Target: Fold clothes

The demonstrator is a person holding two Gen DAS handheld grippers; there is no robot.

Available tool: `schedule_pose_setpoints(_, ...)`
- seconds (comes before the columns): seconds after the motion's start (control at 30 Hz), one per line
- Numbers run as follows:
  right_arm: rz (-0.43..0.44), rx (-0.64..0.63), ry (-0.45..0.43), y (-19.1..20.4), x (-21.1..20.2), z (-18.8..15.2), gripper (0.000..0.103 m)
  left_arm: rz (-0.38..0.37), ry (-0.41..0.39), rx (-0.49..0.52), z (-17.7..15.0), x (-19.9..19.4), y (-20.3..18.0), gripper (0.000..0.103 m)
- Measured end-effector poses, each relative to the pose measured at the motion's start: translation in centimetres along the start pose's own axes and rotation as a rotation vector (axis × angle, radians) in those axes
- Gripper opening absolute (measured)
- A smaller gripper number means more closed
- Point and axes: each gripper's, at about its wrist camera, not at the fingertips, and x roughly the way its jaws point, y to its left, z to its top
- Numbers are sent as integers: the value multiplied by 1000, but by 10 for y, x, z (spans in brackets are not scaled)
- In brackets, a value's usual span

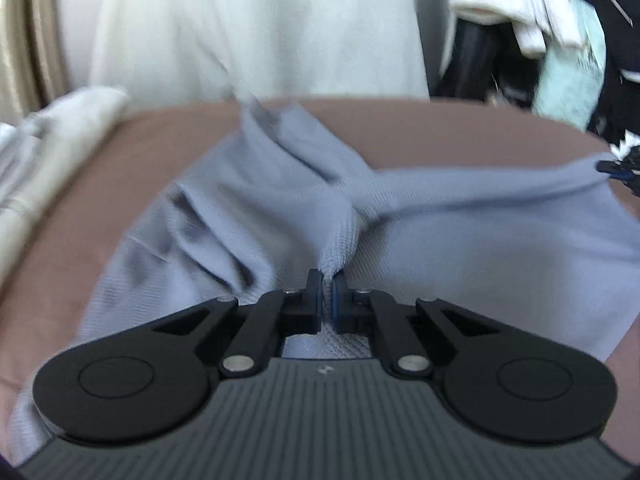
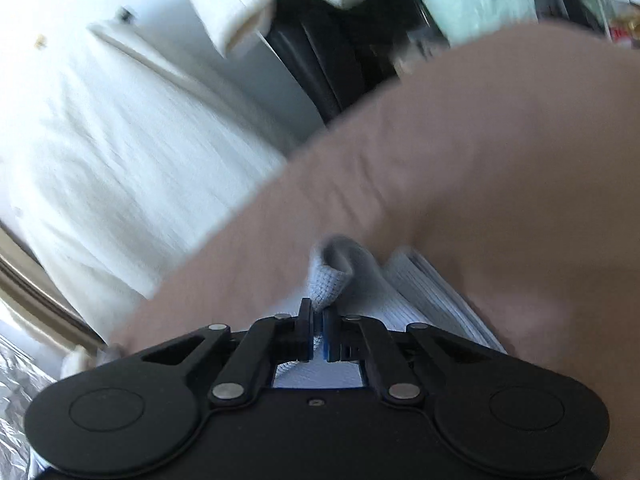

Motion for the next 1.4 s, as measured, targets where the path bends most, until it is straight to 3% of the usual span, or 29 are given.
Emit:
schedule_pose_setpoints(0.23,118,-82,-168,61,-144,-12,6,-3,-306,22,9,-130,2,4)
schedule_pose_setpoints(0.4,133,-93,-263,77,-244,-38,6,-24,-445,23,13,-222,-4,4)
schedule_pose_setpoints(0.53,107,-124,-195,89,-311,-47,6,-46,-532,107,13,-297,-22,4)
schedule_pose_setpoints(0.67,80,-180,-192,97,-347,-43,6,-94,-486,187,19,-315,-34,4)
schedule_pose_setpoints(0.77,28,-128,-147,78,-311,-29,6,-90,-405,139,30,-273,-32,4)
schedule_pose_setpoints(0.9,-40,-28,0,31,-211,-7,6,51,-308,203,37,-188,-29,4)
schedule_pose_setpoints(0.97,-61,66,55,4,-157,1,6,22,-267,168,40,-149,-23,4)
schedule_pose_setpoints(1.1,-116,184,152,-24,-68,3,6,45,-176,136,47,-73,-9,5)
schedule_pose_setpoints(1.27,-178,150,169,-21,-23,-1,6,107,-153,170,40,-6,-3,5)
schedule_pose_setpoints(1.4,-154,79,178,-27,3,2,9,103,-81,178,28,20,-8,5)
